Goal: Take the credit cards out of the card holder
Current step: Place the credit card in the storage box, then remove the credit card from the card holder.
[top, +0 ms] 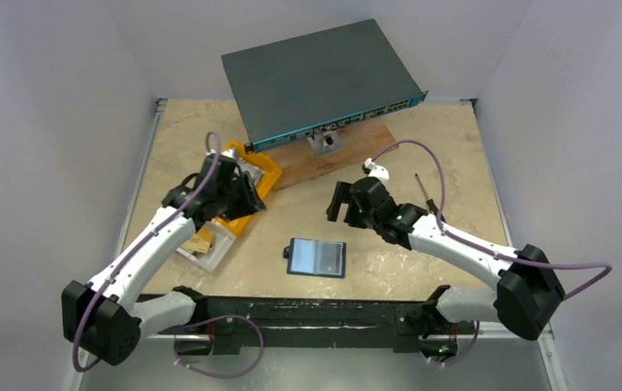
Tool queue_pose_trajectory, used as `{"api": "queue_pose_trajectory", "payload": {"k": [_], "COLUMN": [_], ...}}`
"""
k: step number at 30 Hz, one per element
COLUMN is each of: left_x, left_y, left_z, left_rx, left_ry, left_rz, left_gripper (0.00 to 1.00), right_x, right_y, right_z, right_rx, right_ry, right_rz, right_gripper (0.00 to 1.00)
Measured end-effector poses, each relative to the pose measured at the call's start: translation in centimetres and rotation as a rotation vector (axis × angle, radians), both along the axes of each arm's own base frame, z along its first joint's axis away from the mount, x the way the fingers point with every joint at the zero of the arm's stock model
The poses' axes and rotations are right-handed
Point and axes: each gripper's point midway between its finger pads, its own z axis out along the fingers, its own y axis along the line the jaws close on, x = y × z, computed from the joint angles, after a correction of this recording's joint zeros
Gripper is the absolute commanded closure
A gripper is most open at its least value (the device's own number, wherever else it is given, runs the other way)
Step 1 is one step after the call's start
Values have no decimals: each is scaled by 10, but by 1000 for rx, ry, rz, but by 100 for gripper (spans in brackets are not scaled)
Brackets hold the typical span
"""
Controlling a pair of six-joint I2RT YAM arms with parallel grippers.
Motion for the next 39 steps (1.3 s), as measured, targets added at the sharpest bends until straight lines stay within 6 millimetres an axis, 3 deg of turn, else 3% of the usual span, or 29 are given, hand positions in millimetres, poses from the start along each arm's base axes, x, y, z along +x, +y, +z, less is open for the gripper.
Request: {"api": "queue_pose_trajectory", "payload": {"k": [2,5,10,14,18,23,30,33,39], "left_x": [-15,-33,-76,-96,-100,-98,-100,-100,-99], "left_y": [-30,-59,-129,-165,-191,-205,-207,-209,-207], "left_z": [-6,-21,-57,-71,-75,-87,-128,-136,-138], "left_rx": [9,47,145,193,216,260,344,353,373], "left_ry": [17,57,142,163,145,140,191,196,189], "left_rz": [-107,-197,-468,-599,-676,-722,-754,-759,-751], "left_gripper": [59,59,58,58,57,57,55,55,69], "right_x": [0,0,-3,-9,-15,-19,-24,-27,-28], "right_y": [-11,-23,-35,-45,-52,-62,-68,-70,-70], "right_z": [-2,0,0,-8,-12,-18,-25,-30,-31], "right_rx": [6,22,48,49,59,37,23,14,16], "right_ry": [8,8,16,39,55,70,94,106,109], "right_rz": [-35,-75,-124,-160,-186,-219,-234,-237,-236], "right_gripper": [1,1,1,1,1,1,1,1,1]}}
